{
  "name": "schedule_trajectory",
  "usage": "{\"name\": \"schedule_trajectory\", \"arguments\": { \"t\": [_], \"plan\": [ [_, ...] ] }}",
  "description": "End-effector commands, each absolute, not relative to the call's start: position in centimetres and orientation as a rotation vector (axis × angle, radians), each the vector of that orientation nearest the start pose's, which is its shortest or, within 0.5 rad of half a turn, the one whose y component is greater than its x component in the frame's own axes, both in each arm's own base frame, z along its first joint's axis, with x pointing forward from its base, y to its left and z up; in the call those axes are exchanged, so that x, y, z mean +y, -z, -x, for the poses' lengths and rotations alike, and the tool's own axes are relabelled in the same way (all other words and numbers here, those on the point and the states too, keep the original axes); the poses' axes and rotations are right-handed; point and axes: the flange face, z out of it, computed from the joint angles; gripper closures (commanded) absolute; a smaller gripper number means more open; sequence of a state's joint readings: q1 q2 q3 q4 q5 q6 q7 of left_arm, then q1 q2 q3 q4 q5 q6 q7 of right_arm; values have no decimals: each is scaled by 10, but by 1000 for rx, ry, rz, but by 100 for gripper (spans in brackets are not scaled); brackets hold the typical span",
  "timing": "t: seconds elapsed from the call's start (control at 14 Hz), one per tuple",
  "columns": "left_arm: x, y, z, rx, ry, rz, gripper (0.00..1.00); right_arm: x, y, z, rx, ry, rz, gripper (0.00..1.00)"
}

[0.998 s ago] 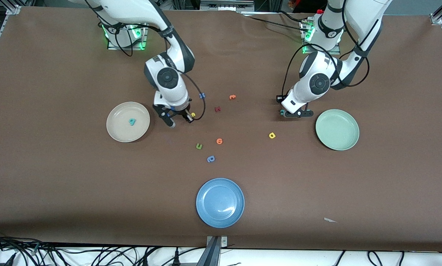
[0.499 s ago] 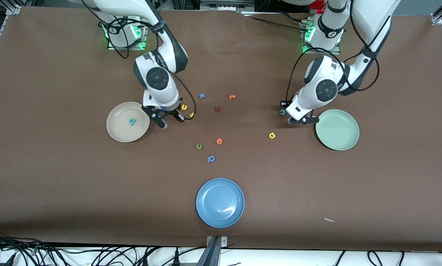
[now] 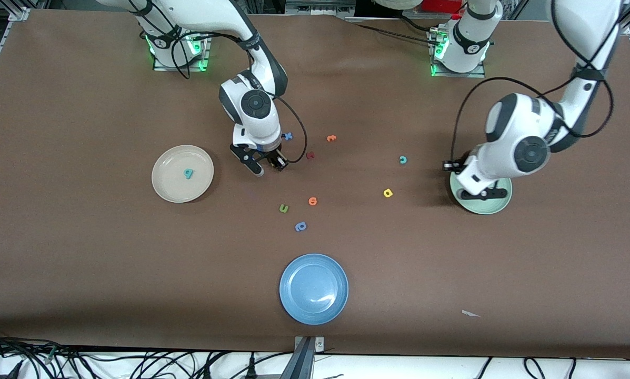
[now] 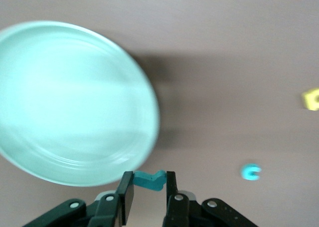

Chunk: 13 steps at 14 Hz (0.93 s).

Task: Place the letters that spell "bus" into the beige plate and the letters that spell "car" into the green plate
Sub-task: 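Drop the t in the green plate while the right gripper grasps s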

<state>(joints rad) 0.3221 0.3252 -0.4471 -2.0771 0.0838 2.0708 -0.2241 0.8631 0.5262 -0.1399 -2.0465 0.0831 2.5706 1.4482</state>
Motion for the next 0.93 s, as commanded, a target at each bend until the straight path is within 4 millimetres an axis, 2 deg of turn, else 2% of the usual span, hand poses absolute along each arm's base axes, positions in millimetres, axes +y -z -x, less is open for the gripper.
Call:
{"name": "schedule_trajectory", "arguments": {
  "t": [0.0,0.14,0.29,0.36,0.43,0.5,0.57,0.71,0.86],
  "plan": [
    [-33,-249,-560,26,-497,3088,88,397,-180,-445,1206,42,2895,70],
    [-28,-224,-565,41,-533,3074,88,398,-178,-445,1206,43,2895,70],
    [-28,-213,-564,55,-553,3066,85,399,-179,-446,1202,45,2894,70],
    [-28,-212,-563,56,-555,3066,75,399,-178,-446,1205,45,2894,71],
    [-28,-213,-564,55,-550,3066,54,399,-178,-446,1204,47,2892,71],
    [-28,-213,-564,53,-550,3066,45,399,-177,-445,1201,49,2890,71],
    [-28,-216,-565,50,-542,3067,30,402,-175,-443,1192,49,2895,72],
    [-32,-224,-570,23,-522,3074,26,403,-174,-442,1186,48,2899,99],
    [-53,-228,-570,-48,-509,3073,26,403,-174,-442,1163,49,2911,100]
  ]
}}
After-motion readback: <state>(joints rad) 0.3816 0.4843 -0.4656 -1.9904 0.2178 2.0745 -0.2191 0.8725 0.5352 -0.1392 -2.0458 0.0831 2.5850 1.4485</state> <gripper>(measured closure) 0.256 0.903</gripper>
